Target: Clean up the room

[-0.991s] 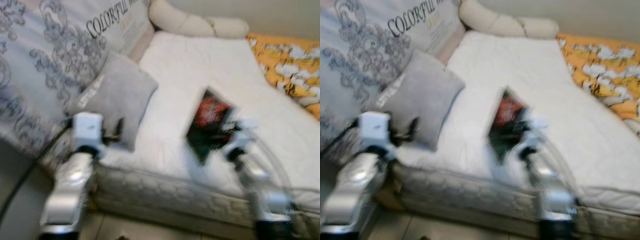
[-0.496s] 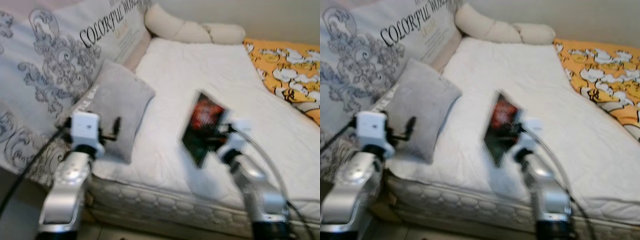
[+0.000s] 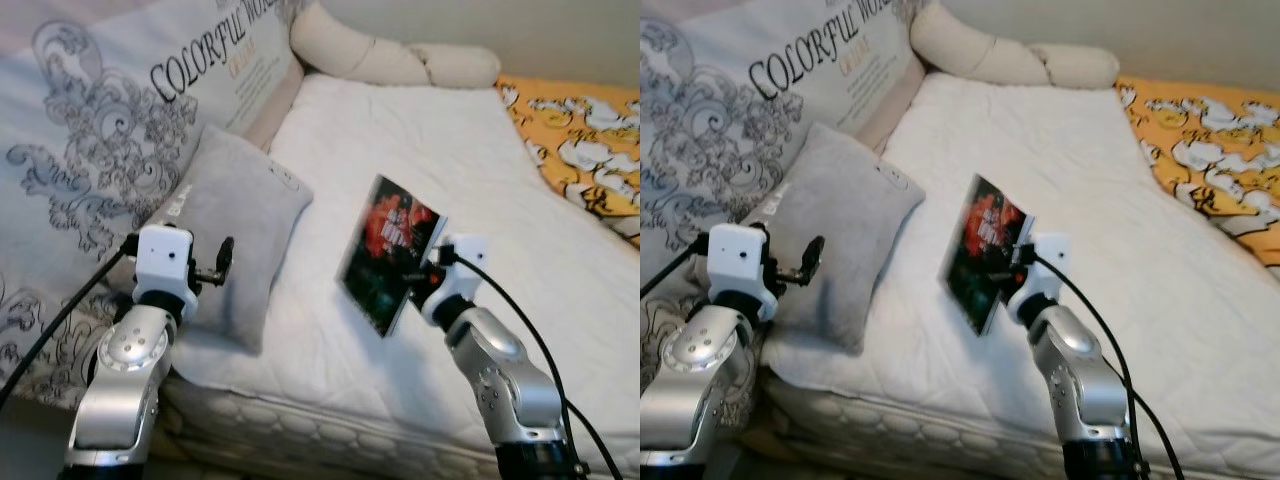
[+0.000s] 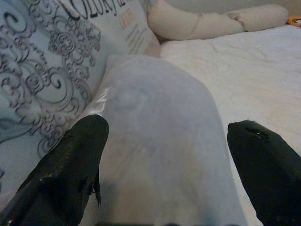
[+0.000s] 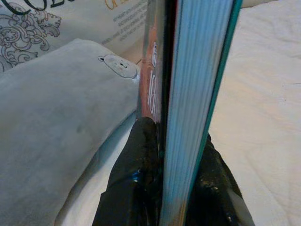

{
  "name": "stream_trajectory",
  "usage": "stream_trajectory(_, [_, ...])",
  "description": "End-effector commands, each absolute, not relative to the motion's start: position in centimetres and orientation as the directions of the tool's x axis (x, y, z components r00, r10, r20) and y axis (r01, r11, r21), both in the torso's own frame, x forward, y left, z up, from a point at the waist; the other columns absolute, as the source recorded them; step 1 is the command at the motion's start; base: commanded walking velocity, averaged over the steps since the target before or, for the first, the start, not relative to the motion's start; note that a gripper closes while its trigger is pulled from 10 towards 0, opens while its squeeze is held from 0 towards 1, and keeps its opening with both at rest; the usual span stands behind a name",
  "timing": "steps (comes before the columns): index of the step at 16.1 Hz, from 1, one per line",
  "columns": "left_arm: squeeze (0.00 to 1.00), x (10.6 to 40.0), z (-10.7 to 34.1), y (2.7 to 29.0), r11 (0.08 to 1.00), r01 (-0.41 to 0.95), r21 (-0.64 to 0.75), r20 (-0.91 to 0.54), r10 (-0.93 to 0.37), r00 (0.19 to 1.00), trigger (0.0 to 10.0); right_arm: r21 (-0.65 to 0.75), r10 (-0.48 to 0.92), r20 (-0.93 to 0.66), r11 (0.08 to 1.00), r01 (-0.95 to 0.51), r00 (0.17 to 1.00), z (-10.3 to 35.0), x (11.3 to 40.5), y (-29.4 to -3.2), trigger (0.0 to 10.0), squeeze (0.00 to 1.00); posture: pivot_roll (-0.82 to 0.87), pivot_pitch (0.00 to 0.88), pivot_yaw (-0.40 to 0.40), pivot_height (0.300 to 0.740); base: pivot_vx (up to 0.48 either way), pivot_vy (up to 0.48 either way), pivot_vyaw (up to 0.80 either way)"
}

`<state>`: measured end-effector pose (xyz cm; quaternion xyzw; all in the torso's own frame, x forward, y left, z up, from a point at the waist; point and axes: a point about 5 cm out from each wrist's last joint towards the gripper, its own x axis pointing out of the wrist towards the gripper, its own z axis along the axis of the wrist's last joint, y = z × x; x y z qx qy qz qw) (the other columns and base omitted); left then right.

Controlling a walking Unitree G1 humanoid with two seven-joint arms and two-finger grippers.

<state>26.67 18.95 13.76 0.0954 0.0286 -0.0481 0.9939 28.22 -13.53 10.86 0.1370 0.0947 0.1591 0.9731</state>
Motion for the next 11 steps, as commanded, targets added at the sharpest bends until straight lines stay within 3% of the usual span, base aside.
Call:
stream_trajectory(1, [0.0,26.4,13.7,18.3,0.975,0.136,0.178,-0.077,-0.124,0.989,10.0,0.29,0.288,-0.114,0.925,-0.246,0.951,11.7,28.2,-15.2,10.0,0.0,-0.04,0.0,-0.029,0.74,0.0,0.0,0.0])
stream_trajectory(6, [0.0,25.9,13.8,17.9,0.971,0.188,0.15,-0.092,-0.175,0.98,10.0,0.395,0.331,-0.153,0.884,-0.25,0.931,11.0,28.8,-15.5,10.0,0.0,-0.03,0.007,-0.018,0.74,0.0,0.0,0.0])
stream_trajectory(7, [0.0,26.3,13.9,17.6,0.962,0.232,0.144,-0.102,-0.219,0.97,10.0,0.444,0.416,-0.189,0.844,-0.3,0.89,10.7,29.8,-15.0,10.0,0.0,-0.04,0.017,0.0,0.74,0.0,0.0,0.0])
stream_trajectory(8, [0.0,26.3,13.9,17.6,0.962,0.232,0.144,-0.102,-0.219,0.97,10.0,0.444,0.416,-0.189,0.844,-0.3,0.89,10.7,29.8,-15.0,10.0,0.0,-0.04,0.017,0.0,0.74,0.0,0.0,0.0])
stream_trajectory(9, [0.0,27.0,14.2,16.8,0.931,0.341,0.13,-0.137,-0.324,0.936,10.0,0.498,0.517,-0.277,0.798,-0.339,0.81,10.0,31.9,-14.5,10.0,0.0,-0.05,0.022,0.006,0.74,0.0,0.0,0.0])
stream_trajectory(11, [0.0,27.1,14.2,16.1,0.891,0.442,0.102,-0.174,-0.422,0.89,10.0,0.566,0.559,-0.323,0.761,-0.317,0.764,9.6,33.3,-14.2,10.0,0.0,-0.04,0.042,0.006,0.74,0.0,0.0,0.0])
